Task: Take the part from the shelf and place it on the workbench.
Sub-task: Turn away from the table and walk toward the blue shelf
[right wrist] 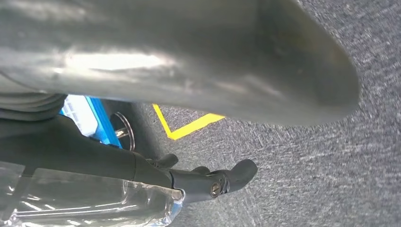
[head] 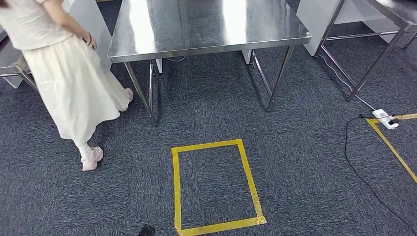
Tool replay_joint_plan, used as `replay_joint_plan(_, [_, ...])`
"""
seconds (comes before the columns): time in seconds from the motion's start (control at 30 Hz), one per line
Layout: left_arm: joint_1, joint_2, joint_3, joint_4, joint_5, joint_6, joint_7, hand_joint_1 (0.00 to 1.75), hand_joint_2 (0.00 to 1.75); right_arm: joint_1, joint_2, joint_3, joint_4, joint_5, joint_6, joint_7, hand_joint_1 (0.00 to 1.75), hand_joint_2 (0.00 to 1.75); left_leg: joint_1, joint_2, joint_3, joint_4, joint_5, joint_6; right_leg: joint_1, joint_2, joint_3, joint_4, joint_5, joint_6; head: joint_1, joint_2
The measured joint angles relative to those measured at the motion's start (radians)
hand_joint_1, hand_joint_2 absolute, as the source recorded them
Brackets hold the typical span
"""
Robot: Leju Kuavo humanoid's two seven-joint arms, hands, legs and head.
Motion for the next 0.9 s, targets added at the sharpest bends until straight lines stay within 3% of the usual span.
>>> replay_joint_plan(0.03, [0.001, 0.000, -0.001, 0.000, 0.000, 0.002, 0.000, 0.00, 0.00, 0.001, 0.000, 0.002, 0.000, 0.003, 0.007, 0.000, 0.00, 0.00, 0.000, 0.000, -0.004, 0.014, 0.003, 0.003, 0.002, 0.000, -0.001, 0.000, 0.001, -0.001, 0.000, 0.000])
replay_joint_plan(0.07, [0.002, 0.000, -0.001, 0.000, 0.001, 0.003, 0.000, 0.00, 0.00, 0.001, 0.000, 0.004, 0.000, 0.005, 0.015, 0.000, 0.00, 0.00, -0.001, -0.001, 0.013, -0.015, 0.026, 0.008, 0.004, 0.000, -0.001, 0.000, 0.001, -0.002, 0.000, 0.000])
replay_joint_plan(0.13, [0.002, 0.001, -0.002, 0.000, 0.001, 0.005, 0.000, 0.00, 0.00, 0.002, 0.001, 0.010, 0.000, 0.013, 0.030, 0.001, 0.00, 0.00, -0.008, 0.004, 0.092, -0.161, 0.096, 0.031, 0.006, -0.001, 0.002, -0.002, 0.002, -0.001, 0.001, 0.000])
replay_joint_plan(0.2, [0.000, 0.002, -0.003, 0.000, 0.001, 0.005, -0.001, 0.00, 0.00, 0.002, 0.002, 0.018, 0.000, 0.024, 0.046, 0.003, 0.00, 0.00, -0.019, 0.017, 0.150, -0.275, 0.132, 0.052, 0.008, -0.007, 0.002, -0.004, 0.004, 0.003, 0.000, 0.000])
replay_joint_plan(0.27, [-0.002, 0.002, -0.005, 0.000, 0.001, 0.006, -0.001, 0.00, 0.00, 0.003, 0.002, 0.026, 0.000, 0.033, 0.060, 0.008, 0.00, 0.00, -0.026, 0.018, 0.159, -0.301, 0.134, 0.061, 0.010, -0.017, 0.001, -0.009, 0.008, 0.009, -0.002, 0.000])
replay_joint_plan(0.33, [-0.001, 0.002, -0.007, 0.000, 0.001, 0.006, -0.001, 0.00, 0.00, 0.003, 0.001, 0.033, 0.000, 0.035, 0.067, 0.012, 0.00, 0.00, -0.023, 0.008, 0.165, -0.322, 0.147, 0.065, 0.013, -0.023, -0.003, -0.005, 0.001, 0.013, -0.003, 0.000])
replay_joint_plan(0.4, [-0.002, 0.001, -0.008, 0.000, 0.001, 0.006, -0.001, 0.00, 0.00, 0.003, -0.002, 0.038, 0.000, 0.035, 0.069, 0.013, 0.00, 0.00, -0.018, 0.002, 0.171, -0.342, 0.160, 0.068, 0.016, -0.016, -0.038, 0.067, -0.041, 0.009, -0.002, 0.000])
replay_joint_plan(0.47, [-0.003, 0.000, -0.009, 0.000, 0.000, 0.005, 0.000, 0.00, 0.00, 0.004, -0.005, 0.039, 0.000, 0.035, 0.069, 0.013, 0.00, 0.00, -0.019, -0.007, 0.167, -0.342, 0.163, 0.068, 0.015, -0.008, -0.109, 0.219, -0.106, 0.003, 0.001, 0.000])
replay_joint_plan(0.5, [-0.002, 0.000, -0.009, 0.000, 0.000, 0.005, 0.000, 0.00, 0.00, 0.005, -0.006, 0.040, 0.000, 0.034, 0.069, 0.014, 0.00, 0.00, -0.020, -0.012, 0.164, -0.340, 0.163, 0.067, 0.015, -0.006, -0.139, 0.283, -0.128, 0.005, 0.002, 0.000])
replay_joint_plan(0.53, [-0.001, -0.001, -0.009, 0.000, 0.000, 0.005, 0.000, 0.00, 0.00, 0.007, -0.007, 0.041, 0.000, 0.034, 0.069, 0.014, 0.00, 0.00, -0.020, -0.019, 0.162, -0.337, 0.163, 0.067, 0.015, -0.006, -0.150, 0.311, -0.133, 0.011, 0.002, 0.000])
replay_joint_plan(0.57, [0.000, -0.001, -0.009, 0.000, 0.000, 0.005, 0.001, 0.00, 0.00, 0.008, -0.008, 0.042, 0.000, 0.034, 0.069, 0.014, 0.00, 0.00, -0.020, -0.027, 0.161, -0.334, 0.163, 0.066, 0.014, -0.005, -0.138, 0.292, -0.119, 0.020, 0.001, 0.000])
replay_joint_plan(0.63, [0.001, -0.002, -0.009, 0.000, 0.000, 0.005, 0.001, 0.00, 0.00, 0.009, -0.011, 0.044, 0.000, 0.034, 0.071, 0.015, 0.00, 0.00, -0.018, -0.045, 0.159, -0.325, 0.162, 0.061, 0.008, 0.010, -0.060, 0.146, -0.061, 0.040, 0.002, 0.000])
replay_joint_plan(0.67, [0.001, -0.002, -0.009, 0.000, 0.000, 0.005, 0.001, 0.00, 0.00, 0.009, -0.011, 0.045, 0.000, 0.034, 0.073, 0.015, 0.00, 0.00, -0.020, -0.054, 0.156, -0.317, 0.159, 0.056, 0.005, 0.022, -0.022, 0.072, -0.036, 0.042, 0.003, 0.000])
replay_joint_plan(0.73, [0.001, -0.002, -0.010, 0.000, 0.000, 0.006, 0.001, 0.00, 0.00, 0.008, -0.012, 0.047, 0.000, 0.035, 0.079, 0.015, 0.00, 0.00, -0.021, -0.067, 0.147, -0.306, 0.156, 0.045, 0.003, 0.035, 0.014, 0.000, -0.014, 0.033, 0.001, 0.000])
replay_joint_plan(0.8, [0.002, -0.001, -0.009, 0.000, 0.003, 0.010, 0.001, 0.00, 0.00, 0.007, -0.012, 0.050, 0.000, 0.035, 0.084, 0.015, 0.00, 0.00, -0.019, -0.074, 0.139, -0.302, 0.158, 0.035, 0.003, 0.024, 0.013, -0.001, -0.009, 0.017, -0.001, 0.000])
replay_joint_plan(0.87, [0.004, 0.000, -0.009, 0.000, 0.010, 0.018, 0.002, 0.00, 0.00, 0.007, -0.011, 0.053, 0.000, 0.034, 0.087, 0.016, 0.00, 0.00, -0.015, -0.060, 0.124, -0.275, 0.138, 0.023, 0.000, 0.012, 0.012, -0.002, -0.005, 0.007, -0.003, 0.000])
replay_joint_plan(0.9, [0.004, 0.001, -0.008, 0.000, 0.014, 0.021, 0.002, 0.00, 0.00, 0.007, -0.011, 0.053, 0.000, 0.034, 0.087, 0.016, 0.00, 0.00, -0.013, -0.045, 0.105, -0.231, 0.110, 0.016, -0.003, 0.005, 0.012, -0.002, -0.003, 0.002, -0.003, 0.000])
